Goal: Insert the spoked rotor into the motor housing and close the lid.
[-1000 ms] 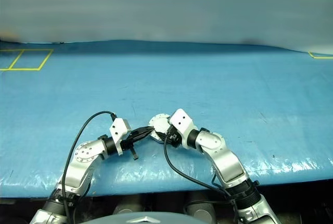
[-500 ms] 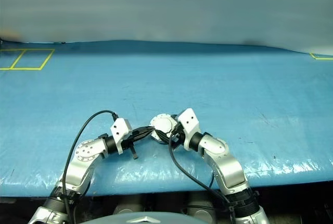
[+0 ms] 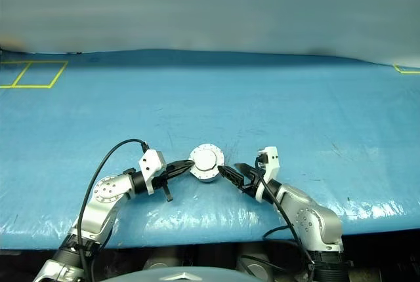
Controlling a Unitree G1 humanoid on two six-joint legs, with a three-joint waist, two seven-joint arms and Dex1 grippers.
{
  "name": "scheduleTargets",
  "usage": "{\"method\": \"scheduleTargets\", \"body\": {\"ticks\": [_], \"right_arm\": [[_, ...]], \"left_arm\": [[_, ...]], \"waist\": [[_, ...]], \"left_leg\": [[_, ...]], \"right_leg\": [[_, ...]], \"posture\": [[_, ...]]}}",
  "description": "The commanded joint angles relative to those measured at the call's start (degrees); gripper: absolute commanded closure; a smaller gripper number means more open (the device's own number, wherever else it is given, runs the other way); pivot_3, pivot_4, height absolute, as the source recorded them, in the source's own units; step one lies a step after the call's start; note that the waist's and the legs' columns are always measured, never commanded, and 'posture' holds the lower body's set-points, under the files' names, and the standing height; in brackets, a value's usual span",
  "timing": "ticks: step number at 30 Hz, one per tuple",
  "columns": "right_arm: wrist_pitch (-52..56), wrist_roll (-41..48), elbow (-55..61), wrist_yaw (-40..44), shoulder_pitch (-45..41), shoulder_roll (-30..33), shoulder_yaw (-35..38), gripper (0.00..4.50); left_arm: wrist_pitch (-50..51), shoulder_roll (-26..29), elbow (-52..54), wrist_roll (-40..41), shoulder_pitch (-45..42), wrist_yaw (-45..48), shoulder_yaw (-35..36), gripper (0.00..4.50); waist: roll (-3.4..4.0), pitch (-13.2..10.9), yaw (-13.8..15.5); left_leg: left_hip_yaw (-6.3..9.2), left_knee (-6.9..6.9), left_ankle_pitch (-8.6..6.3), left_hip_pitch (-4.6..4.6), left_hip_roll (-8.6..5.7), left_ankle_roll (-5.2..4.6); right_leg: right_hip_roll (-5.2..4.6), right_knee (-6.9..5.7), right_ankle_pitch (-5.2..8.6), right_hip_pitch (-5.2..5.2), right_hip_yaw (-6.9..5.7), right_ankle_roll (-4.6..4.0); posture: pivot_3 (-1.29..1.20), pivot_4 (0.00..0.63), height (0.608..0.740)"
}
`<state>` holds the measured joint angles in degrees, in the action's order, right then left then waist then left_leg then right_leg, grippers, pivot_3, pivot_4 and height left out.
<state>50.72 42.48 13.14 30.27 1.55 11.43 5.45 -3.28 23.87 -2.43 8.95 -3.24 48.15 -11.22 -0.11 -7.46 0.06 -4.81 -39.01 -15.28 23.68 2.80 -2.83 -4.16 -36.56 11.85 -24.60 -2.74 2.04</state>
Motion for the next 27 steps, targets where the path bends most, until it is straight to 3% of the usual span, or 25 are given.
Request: {"method": "scheduleTargets", "body": {"ticks": [1, 10, 14, 19, 23, 27], "right_arm": [[1.4, 3.4, -2.6, 0.0, 0.3, -2.4, 0.8, 0.05], [1.3, 5.9, -5.2, 0.9, -0.7, -6.4, -1.0, 0.05], [-0.8, 6.7, -5.9, 0.8, 0.2, -7.9, 0.9, 0.96], [-1.8, 5.9, -5.9, 2.2, 1.2, -7.6, -0.4, 2.62], [-2.4, 6.6, -4.8, 1.9, 1.3, -8.6, -1.0, 3.28], [-2.7, 5.2, -5.4, 1.7, 1.0, -8.9, -3.0, 3.28]], "left_arm": [[0.3, 0.6, -1.9, -1.6, 0.4, 0.9, -1.6, 4.5], [0.2, 1.3, -1.9, -2.0, 0.4, 1.1, -1.9, 4.5], [0.5, 1.4, -1.5, -1.7, 0.8, 1.1, -2.0, 4.5], [0.6, 1.3, -1.4, -1.7, 1.1, 1.0, -2.1, 4.5], [0.7, 1.3, -1.5, -1.6, 1.0, 0.9, -2.0, 4.5], [0.6, 1.0, -1.5, -1.6, 1.0, 0.9, -2.1, 4.5]], "waist": [[0.01, 0.0, 0.0], [0.04, 0.0, -0.3], [0.07, 0.0, -0.4], [0.11, -0.1, -0.5], [0.09, -0.1, -0.5], [0.1, -0.1, -0.6]], "left_leg": [[0.01, 0.0, 0.0, 0.0, 0.0, 0.0], [0.0, 0.08, -0.01, 0.03, -0.01, -0.02], [0.02, 0.08, -0.01, 0.02, -0.01, -0.01], [0.01, 0.15, -0.02, 0.03, -0.04, -0.02], [0.03, 0.15, -0.02, 0.02, -0.06, -0.02], [0.03, 0.14, -0.03, 0.03, -0.08, -0.01]], "right_leg": [[0.0, 0.0, 0.01, 0.01, -0.01, 0.01], [0.0, 0.15, 0.0, 0.01, -0.01, 0.02], [-0.01, 0.15, 0.0, 0.02, -0.01, 0.03], [-0.04, 0.23, 0.0, 0.03, 0.0, 0.03], [-0.11, 0.25, -0.01, 0.05, -0.04, 0.06], [-0.17, 0.28, -0.03, 0.05, -0.04, 0.09]], "posture": [[0.0, 0.15, 0.74], [0.0, 0.15, 0.74], [0.0, 0.15, 0.74], [0.0, 0.15, 0.74], [0.0, 0.15, 0.74], [0.0, 0.15, 0.74]]}}
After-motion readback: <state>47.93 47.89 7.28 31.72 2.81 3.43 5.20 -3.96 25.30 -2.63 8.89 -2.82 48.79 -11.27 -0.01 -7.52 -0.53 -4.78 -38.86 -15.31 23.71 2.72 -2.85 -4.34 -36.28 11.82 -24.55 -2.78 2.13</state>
